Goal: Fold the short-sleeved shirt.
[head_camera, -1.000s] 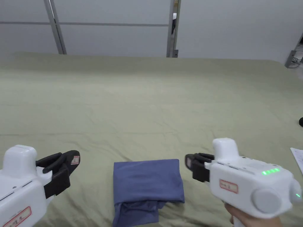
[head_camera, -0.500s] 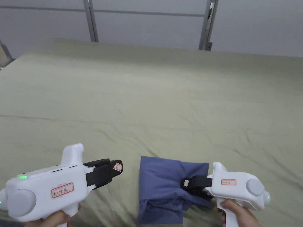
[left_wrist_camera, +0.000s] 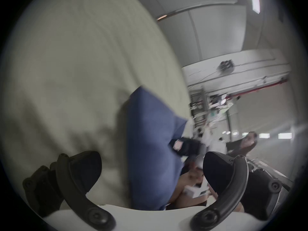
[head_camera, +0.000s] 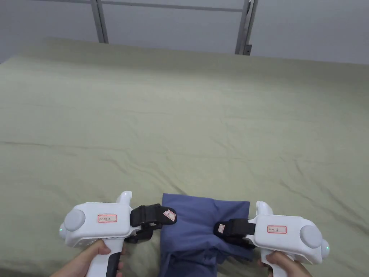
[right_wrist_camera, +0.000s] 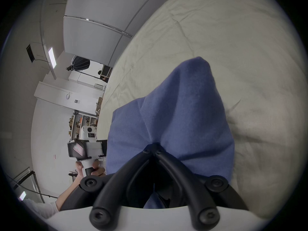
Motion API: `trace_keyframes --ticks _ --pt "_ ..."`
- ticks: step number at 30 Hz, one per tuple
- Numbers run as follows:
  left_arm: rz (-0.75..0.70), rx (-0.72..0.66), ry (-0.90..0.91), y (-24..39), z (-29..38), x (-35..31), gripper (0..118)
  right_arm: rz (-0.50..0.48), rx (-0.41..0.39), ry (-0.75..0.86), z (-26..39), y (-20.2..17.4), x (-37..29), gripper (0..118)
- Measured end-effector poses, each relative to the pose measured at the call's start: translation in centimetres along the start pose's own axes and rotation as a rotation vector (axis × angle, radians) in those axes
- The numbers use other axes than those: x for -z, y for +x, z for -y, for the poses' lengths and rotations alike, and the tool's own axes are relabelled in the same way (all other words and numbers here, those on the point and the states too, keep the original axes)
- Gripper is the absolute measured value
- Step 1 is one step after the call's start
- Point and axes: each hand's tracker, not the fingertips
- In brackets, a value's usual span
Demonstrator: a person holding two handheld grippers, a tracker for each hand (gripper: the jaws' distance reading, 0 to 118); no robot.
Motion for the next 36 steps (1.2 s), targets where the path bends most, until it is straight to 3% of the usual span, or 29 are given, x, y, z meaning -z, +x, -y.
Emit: trace_keyframes --ticks 3,5,7,10,11,12,13,14,15,18,23,25,27,30,32,36 --pt "-0.008 -0.104 0.077 0.6 0.0 1.4 118 -0.006 0.005 0.001 -0.1 0.2 0.0 2" --pt "0.086 -0.094 0.021 -0.1 0.0 2.5 118 -0.013 0.008 -0.001 -0.1 0.3 0.0 2" --pt "0.085 -0.104 -0.073 1.4 0.3 4.4 118 -0.020 0.015 -0.001 -0.1 0.5 0.0 2" --pt "-0.020 0.035 -0.103 3.5 1.2 5.6 118 -0.022 0.009 0.003 -0.1 0.5 -0.1 2" --pt "-0.022 0.031 -0.107 1.6 -0.1 5.3 97 -0.022 0.009 0.004 -0.1 0.6 -0.1 2" --pt "-0.100 0.015 -0.089 0.6 -0.8 4.7 57 -0.025 0.012 0.009 -0.2 0.7 -0.2 2" --pt "-0.214 -0.030 -0.071 -0.6 -1.4 3.8 26 -0.028 0.019 0.013 -0.2 0.7 -0.2 2" --pt "-0.188 -0.117 -0.101 -1.3 -1.4 4.2 26 -0.036 0.024 0.016 -0.3 0.9 -0.2 2" --pt "-0.059 -0.159 -0.101 -1.7 -1.1 4.4 26 -0.035 0.020 0.016 -0.3 0.7 -0.1 2" --pt "-0.155 -0.005 -0.078 0.5 -0.1 4.1 26 -0.008 -0.010 0.012 -0.2 -0.1 0.0 2" --pt "-0.154 -0.051 -0.096 1.3 -0.2 3.9 26 0.060 -0.062 0.054 -0.3 -2.3 -1.0 2" --pt "-0.185 -0.004 -0.121 0.6 -2.2 2.6 26 -0.001 -0.112 0.122 -0.6 -4.7 -3.0 2" --pt "-0.255 0.089 -0.118 4.8 -0.3 0.8 26 0.080 -0.259 0.209 -0.4 -8.6 -6.0 2" --pt "-0.374 0.207 -0.113 6.0 -1.0 -3.0 26 0.329 -0.545 0.385 1.6 -14.0 -10.4 2" --pt "-0.475 0.283 -0.124 5.2 -3.8 -6.7 26 0.392 -0.646 0.458 3.2 -15.9 -12.6 2" --pt "-0.772 0.450 -0.197 4.6 -6.6 -13.4 26 0.334 -0.557 0.478 5.7 -17.0 -15.7 2"
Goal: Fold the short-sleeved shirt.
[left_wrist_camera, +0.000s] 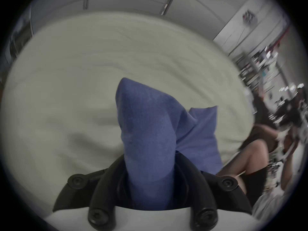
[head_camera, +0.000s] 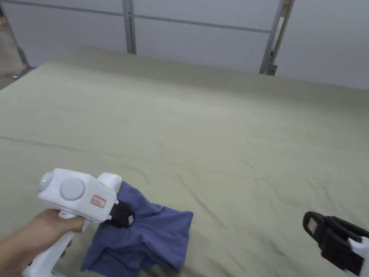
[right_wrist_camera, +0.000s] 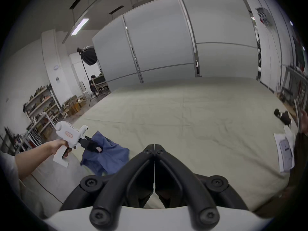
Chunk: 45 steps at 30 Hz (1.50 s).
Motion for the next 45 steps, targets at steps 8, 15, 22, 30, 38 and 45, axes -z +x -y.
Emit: trace_keyframes --ticks 8,15,22,30,38,45 --pt "-0.347 -0.011 -0.128 -14.0 -1.4 -2.6 26 0.095 -0.088 -0.067 3.1 -2.4 -0.8 2" --pt "-0.318 -0.074 -0.087 -16.8 -0.7 -1.2 26 0.086 -0.066 -0.113 3.7 -2.6 1.2 2" --pt "-0.492 -0.076 -0.002 -15.1 0.7 -1.7 111 0.042 -0.043 -0.082 2.4 -3.4 0.9 2" --pt "-0.414 -0.269 0.161 -13.2 1.8 -12.6 118 -0.002 0.003 0.007 1.3 -1.8 -3.9 2" --pt "-0.128 -0.075 0.673 11.6 2.9 -20.0 0 0.086 -0.079 0.094 -0.3 0.1 -9.5 3" --pt "-0.192 -0.071 1.154 30.8 8.3 -20.9 0 0.402 -0.236 0.281 -1.2 -0.7 -11.3 3"
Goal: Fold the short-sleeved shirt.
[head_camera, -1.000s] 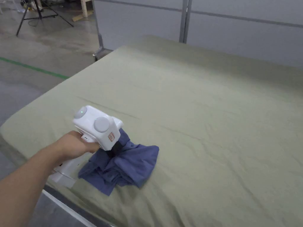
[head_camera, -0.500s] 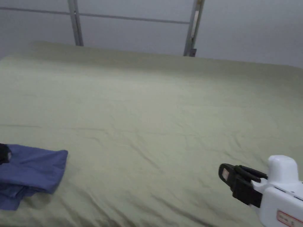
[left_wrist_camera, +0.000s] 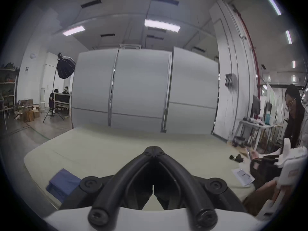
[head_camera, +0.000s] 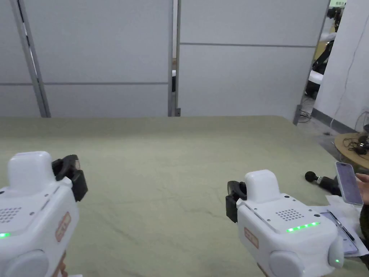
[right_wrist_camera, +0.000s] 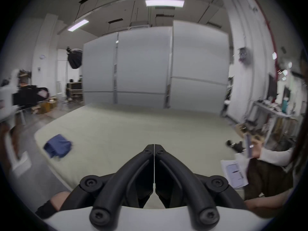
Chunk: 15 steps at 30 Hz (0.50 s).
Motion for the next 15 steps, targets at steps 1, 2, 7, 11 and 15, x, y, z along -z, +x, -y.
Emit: trace_keyframes --ticks 1,2,7,11,15 --pt "0.030 0.011 -0.020 0.6 0.4 -0.3 0 0.047 0.025 0.019 0.1 -0.2 -0.1 3" --pt "0.059 0.026 -0.047 1.2 1.9 0.8 0 0.048 0.061 0.051 0.2 -0.1 -0.6 3" --pt "0.040 0.136 -0.077 1.0 3.8 1.8 0 0.083 0.080 0.170 0.2 -0.5 -2.5 3" --pt "-0.014 0.180 -0.072 0.5 3.9 1.3 0 0.068 0.130 0.171 -0.3 -0.2 -2.9 3" --pt "-0.023 0.163 -0.059 -0.2 3.6 0.9 0 0.072 0.129 0.183 -1.0 -0.2 -3.0 3"
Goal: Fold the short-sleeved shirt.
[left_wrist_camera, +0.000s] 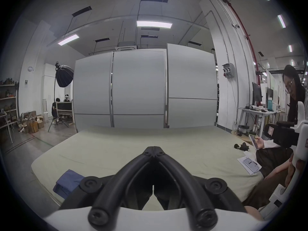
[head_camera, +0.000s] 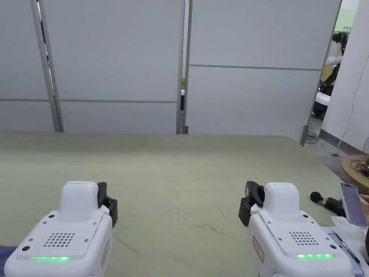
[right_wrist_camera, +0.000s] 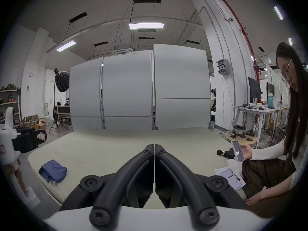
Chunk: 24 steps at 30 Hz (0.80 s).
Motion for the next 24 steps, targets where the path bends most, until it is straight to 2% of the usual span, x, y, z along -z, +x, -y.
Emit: trace_keyframes --ticks 16,17,18,19,20,21,22,23,24 --pt "-0.026 0.014 0.027 -0.8 -0.9 -0.1 0 0.022 -0.018 0.038 -1.3 0.0 0.5 3" --pt "-0.026 0.018 0.031 -0.7 -0.9 -0.1 0 0.021 -0.021 0.040 -1.3 0.0 0.5 9" --pt "-0.028 0.020 0.035 -0.6 -1.0 0.0 0 0.019 -0.021 0.042 -1.3 0.0 0.4 26" --pt "-0.020 0.020 0.040 -0.8 -1.0 -0.3 15 0.012 -0.017 0.041 -1.3 0.1 0.4 59" --pt "-0.012 0.019 0.043 -0.7 -1.1 -0.3 95 0.006 -0.010 0.032 -1.4 0.3 0.5 113" --pt "-0.019 0.019 0.047 -0.4 -1.1 -0.2 118 0.000 -0.003 0.014 -1.3 0.3 0.8 118" --pt "-0.046 0.009 0.012 -0.1 -1.2 0.2 118 0.015 -0.004 -0.018 -1.2 0.4 1.1 118" --pt "-0.010 0.016 -0.156 -0.2 -0.4 -0.6 118 -0.006 0.021 0.053 -0.8 0.2 1.3 118" --pt "0.022 -0.034 0.060 -0.5 -1.0 -0.2 118 0.008 0.006 0.028 -0.6 0.0 1.3 118"
